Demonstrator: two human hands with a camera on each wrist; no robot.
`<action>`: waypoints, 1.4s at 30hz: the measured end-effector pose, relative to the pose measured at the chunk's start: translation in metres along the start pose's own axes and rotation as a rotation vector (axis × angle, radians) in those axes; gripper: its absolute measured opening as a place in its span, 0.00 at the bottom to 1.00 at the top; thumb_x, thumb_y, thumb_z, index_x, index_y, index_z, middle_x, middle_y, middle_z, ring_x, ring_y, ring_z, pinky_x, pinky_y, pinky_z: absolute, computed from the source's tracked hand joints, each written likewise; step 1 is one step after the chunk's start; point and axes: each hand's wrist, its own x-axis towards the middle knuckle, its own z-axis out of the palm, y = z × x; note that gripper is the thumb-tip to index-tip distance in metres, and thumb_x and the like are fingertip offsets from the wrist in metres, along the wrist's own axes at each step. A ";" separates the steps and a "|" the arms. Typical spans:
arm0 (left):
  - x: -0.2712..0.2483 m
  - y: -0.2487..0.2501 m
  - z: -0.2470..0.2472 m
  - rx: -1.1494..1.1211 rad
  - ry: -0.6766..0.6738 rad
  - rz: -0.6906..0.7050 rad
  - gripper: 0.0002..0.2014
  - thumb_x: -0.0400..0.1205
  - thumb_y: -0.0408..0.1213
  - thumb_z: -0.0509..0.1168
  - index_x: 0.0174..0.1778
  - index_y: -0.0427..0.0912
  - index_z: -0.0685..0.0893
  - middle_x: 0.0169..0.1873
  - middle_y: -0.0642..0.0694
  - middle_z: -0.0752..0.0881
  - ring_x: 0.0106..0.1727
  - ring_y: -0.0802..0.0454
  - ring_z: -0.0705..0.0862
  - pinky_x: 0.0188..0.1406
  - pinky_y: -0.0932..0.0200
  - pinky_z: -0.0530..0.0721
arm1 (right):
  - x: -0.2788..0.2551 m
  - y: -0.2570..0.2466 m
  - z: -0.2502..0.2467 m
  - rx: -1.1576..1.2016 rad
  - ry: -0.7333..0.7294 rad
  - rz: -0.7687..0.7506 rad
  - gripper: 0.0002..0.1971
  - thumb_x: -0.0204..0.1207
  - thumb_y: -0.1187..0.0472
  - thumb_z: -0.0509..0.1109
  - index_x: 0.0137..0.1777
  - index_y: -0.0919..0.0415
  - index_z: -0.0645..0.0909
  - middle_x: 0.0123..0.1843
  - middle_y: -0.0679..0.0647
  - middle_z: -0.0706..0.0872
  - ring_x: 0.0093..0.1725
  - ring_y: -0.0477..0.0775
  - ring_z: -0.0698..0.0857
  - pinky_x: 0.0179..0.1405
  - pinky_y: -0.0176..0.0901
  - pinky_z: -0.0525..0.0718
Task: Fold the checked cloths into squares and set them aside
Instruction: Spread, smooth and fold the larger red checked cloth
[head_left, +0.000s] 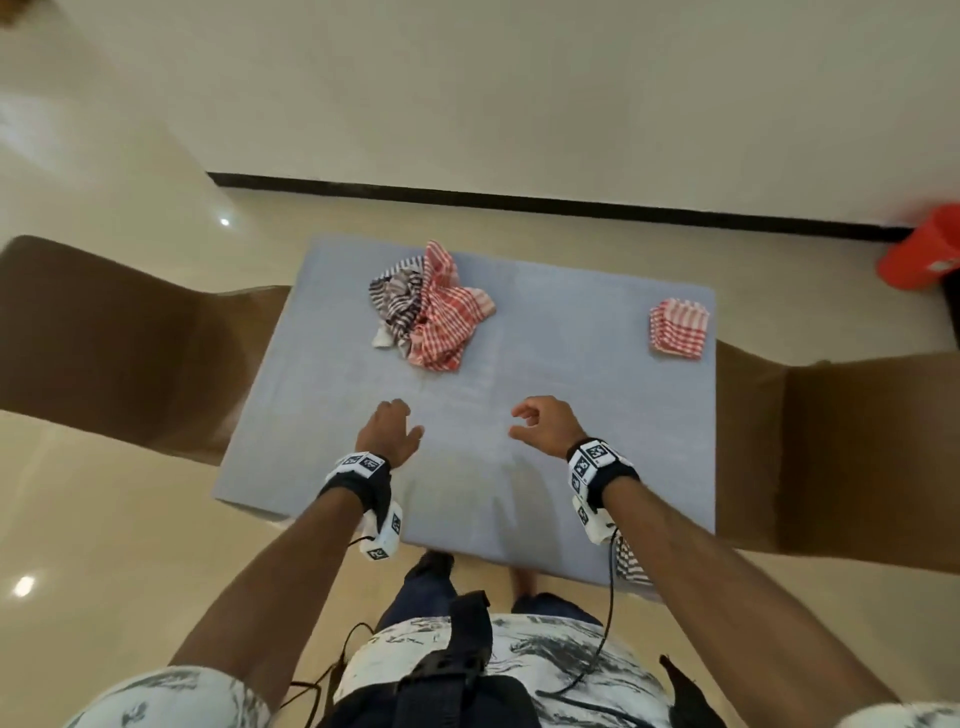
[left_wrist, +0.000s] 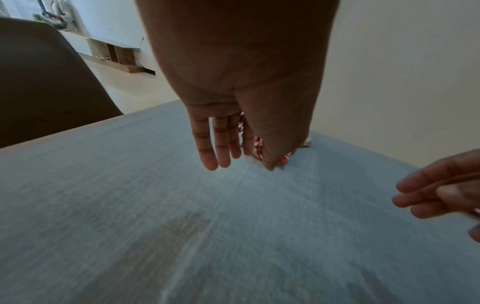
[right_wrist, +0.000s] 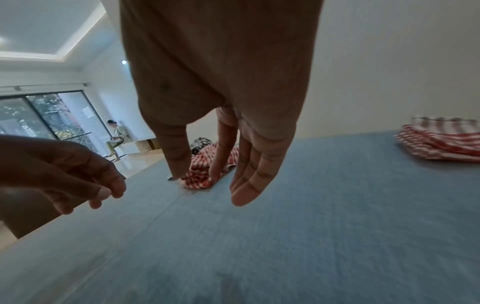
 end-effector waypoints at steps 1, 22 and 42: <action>0.005 -0.008 -0.003 0.008 0.012 -0.005 0.21 0.86 0.46 0.68 0.71 0.39 0.78 0.68 0.37 0.79 0.71 0.36 0.79 0.67 0.40 0.81 | 0.011 -0.010 0.006 -0.024 -0.018 -0.006 0.18 0.71 0.57 0.84 0.59 0.62 0.90 0.57 0.58 0.91 0.54 0.56 0.90 0.60 0.46 0.87; 0.157 0.035 -0.054 0.079 0.191 0.642 0.11 0.77 0.24 0.72 0.53 0.36 0.82 0.47 0.37 0.86 0.47 0.37 0.85 0.43 0.45 0.85 | 0.098 -0.084 0.036 0.053 0.146 0.170 0.14 0.74 0.65 0.79 0.60 0.62 0.89 0.56 0.55 0.92 0.53 0.51 0.89 0.61 0.49 0.89; -0.008 0.050 -0.190 -0.540 -0.048 0.676 0.27 0.81 0.51 0.76 0.72 0.49 0.75 0.62 0.59 0.83 0.57 0.63 0.86 0.50 0.67 0.87 | -0.011 -0.218 -0.074 0.618 0.349 -0.263 0.13 0.88 0.56 0.67 0.59 0.63 0.90 0.50 0.59 0.95 0.50 0.61 0.94 0.50 0.57 0.94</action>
